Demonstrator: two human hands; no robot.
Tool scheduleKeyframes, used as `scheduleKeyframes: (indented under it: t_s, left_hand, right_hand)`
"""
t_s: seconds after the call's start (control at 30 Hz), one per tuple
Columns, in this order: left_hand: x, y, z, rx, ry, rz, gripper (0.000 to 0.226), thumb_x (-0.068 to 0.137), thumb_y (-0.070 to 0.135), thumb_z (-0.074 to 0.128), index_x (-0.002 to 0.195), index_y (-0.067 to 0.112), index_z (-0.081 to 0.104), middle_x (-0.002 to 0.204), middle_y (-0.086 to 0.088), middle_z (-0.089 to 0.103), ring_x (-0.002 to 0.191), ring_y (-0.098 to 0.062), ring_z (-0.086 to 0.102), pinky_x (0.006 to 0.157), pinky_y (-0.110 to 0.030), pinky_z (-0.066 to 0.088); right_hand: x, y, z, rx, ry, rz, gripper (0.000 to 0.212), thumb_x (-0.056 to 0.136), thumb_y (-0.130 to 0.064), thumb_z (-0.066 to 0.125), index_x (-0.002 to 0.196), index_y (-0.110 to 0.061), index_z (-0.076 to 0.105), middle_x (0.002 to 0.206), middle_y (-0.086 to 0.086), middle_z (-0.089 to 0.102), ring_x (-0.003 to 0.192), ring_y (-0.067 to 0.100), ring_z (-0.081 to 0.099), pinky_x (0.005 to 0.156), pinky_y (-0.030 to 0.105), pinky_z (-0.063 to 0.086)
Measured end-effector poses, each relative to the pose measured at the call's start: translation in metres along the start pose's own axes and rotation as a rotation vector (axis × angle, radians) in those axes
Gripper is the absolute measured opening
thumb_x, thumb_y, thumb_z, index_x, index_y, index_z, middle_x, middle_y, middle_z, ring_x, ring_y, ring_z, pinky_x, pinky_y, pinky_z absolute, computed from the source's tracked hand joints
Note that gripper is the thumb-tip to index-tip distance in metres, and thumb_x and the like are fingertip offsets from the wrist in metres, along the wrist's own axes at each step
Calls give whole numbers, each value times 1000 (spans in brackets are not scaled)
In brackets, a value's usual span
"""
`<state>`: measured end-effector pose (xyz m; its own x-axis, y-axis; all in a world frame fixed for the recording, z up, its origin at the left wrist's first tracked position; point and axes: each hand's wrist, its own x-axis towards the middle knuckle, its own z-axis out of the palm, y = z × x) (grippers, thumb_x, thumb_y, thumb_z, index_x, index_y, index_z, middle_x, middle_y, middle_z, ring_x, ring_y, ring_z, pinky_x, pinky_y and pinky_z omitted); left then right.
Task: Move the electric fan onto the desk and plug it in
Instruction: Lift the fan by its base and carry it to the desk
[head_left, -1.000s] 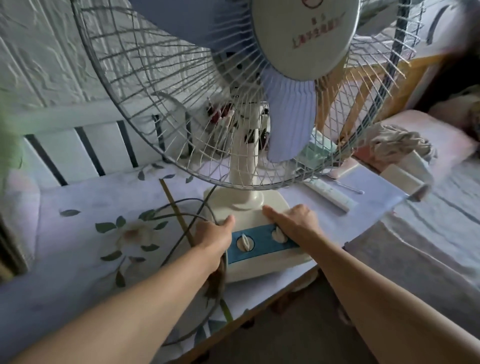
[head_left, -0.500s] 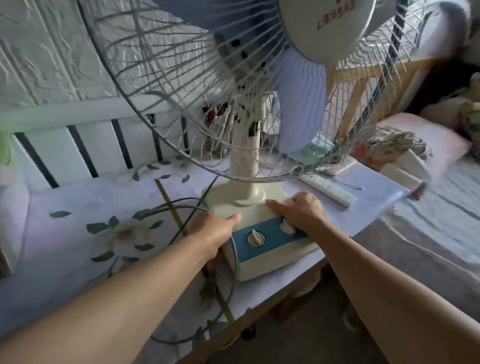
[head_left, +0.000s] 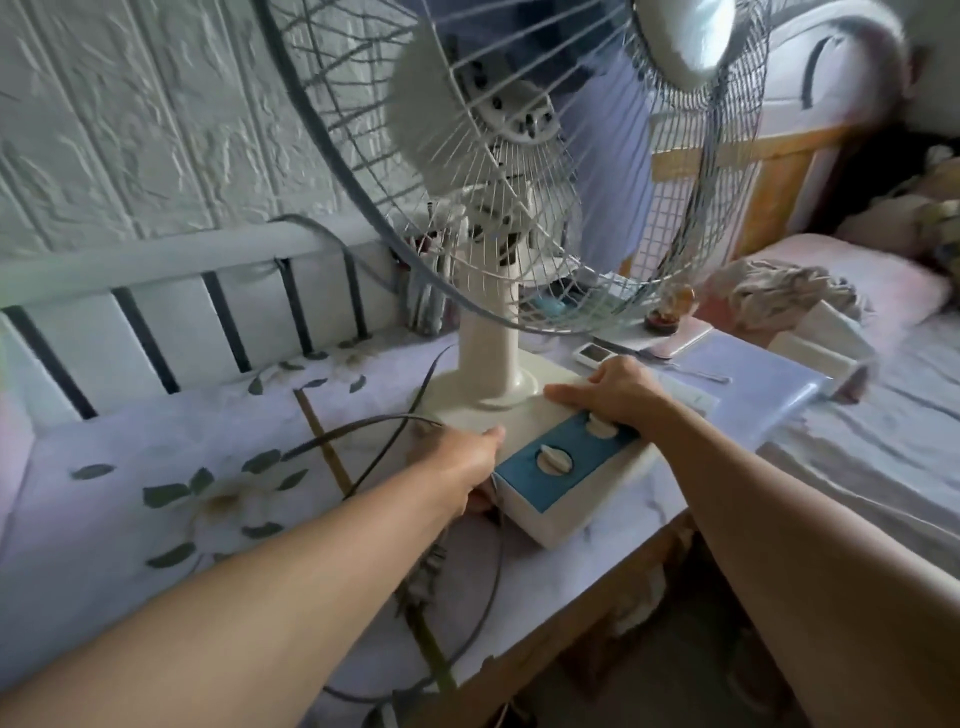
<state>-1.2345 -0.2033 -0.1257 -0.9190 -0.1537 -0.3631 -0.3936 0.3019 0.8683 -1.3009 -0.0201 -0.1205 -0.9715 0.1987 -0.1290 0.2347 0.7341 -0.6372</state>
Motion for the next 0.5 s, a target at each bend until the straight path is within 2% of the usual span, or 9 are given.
scheduleKeyframes:
  t_s: [0.03, 0.07, 0.17, 0.2, 0.27, 0.33, 0.37, 0.43, 0.5]
  left_hand:
    - [1, 0, 1, 10, -1, 6, 41, 89, 35, 57, 117, 5, 61, 120, -13, 63, 91, -25, 60, 65, -34, 54]
    - [0, -1, 1, 22, 0, 14, 41, 89, 35, 57, 117, 5, 62, 120, -12, 63, 91, -24, 60, 64, -32, 53]
    - [-2, -2, -3, 42, 19, 9, 43, 90, 36, 56, 119, 3, 61, 120, -12, 63, 102, -27, 61, 77, -33, 52]
    - [-4, -2, -5, 42, 24, 14, 42, 91, 34, 54, 120, 2, 59, 118, -10, 62, 99, -26, 61, 77, -33, 51]
    - [-11, 1, -11, -11, 9, -9, 36, 96, 25, 48, 122, 1, 54, 100, -5, 59, 76, -18, 56, 63, -29, 49]
    - [-22, 5, -21, -38, 16, -53, 25, 97, 18, 45, 113, 0, 51, 82, -5, 51, 58, -18, 54, 44, -24, 47]
    - [-30, 7, -27, -21, 27, -79, 16, 97, 16, 46, 105, 2, 48, 76, -6, 49, 47, -18, 56, 37, -22, 46]
    - [-42, 6, -39, 36, 33, -149, 21, 96, 16, 46, 106, -2, 50, 66, -8, 56, 24, -10, 51, 36, -23, 44]
    - [-55, 7, -50, 107, 50, -202, 23, 96, 17, 44, 100, -3, 55, 59, -9, 58, 22, -9, 48, 42, -22, 41]
  right_hand:
    - [2, 1, 0, 7, -1, -1, 65, 54, -69, 72, 79, -11, 59, 74, 6, 55, 70, 21, 54, 58, 29, 40]
    - [3, 2, 1, 16, 1, 0, 69, 53, -70, 72, 85, -10, 62, 77, 7, 57, 73, 21, 55, 59, 30, 41]
    - [2, 4, 4, -7, 40, 6, 68, 54, -71, 70, 90, -13, 60, 85, 7, 59, 79, 22, 55, 59, 29, 40]
    - [0, 3, 5, -21, 55, 10, 64, 58, -69, 69, 88, -14, 58, 87, 7, 60, 79, 22, 56, 58, 28, 39]
    - [-7, 2, 7, -28, 70, 18, 62, 63, -63, 67, 92, -9, 59, 93, 10, 64, 82, 24, 59, 60, 29, 44]
    - [-19, 2, 9, -56, 91, 26, 71, 65, -61, 65, 111, -7, 57, 112, 14, 60, 100, 29, 57, 77, 35, 50]
    - [-28, 2, 9, -80, 102, 33, 76, 67, -61, 65, 121, -9, 52, 123, 15, 54, 111, 31, 51, 88, 38, 48]
    - [-49, 0, 8, -114, 100, 42, 81, 69, -62, 65, 131, -13, 43, 135, 15, 43, 124, 33, 37, 98, 43, 39]
    - [-71, -5, 6, -145, 68, 58, 83, 69, -62, 64, 133, -15, 40, 137, 14, 39, 126, 33, 31, 100, 43, 36]
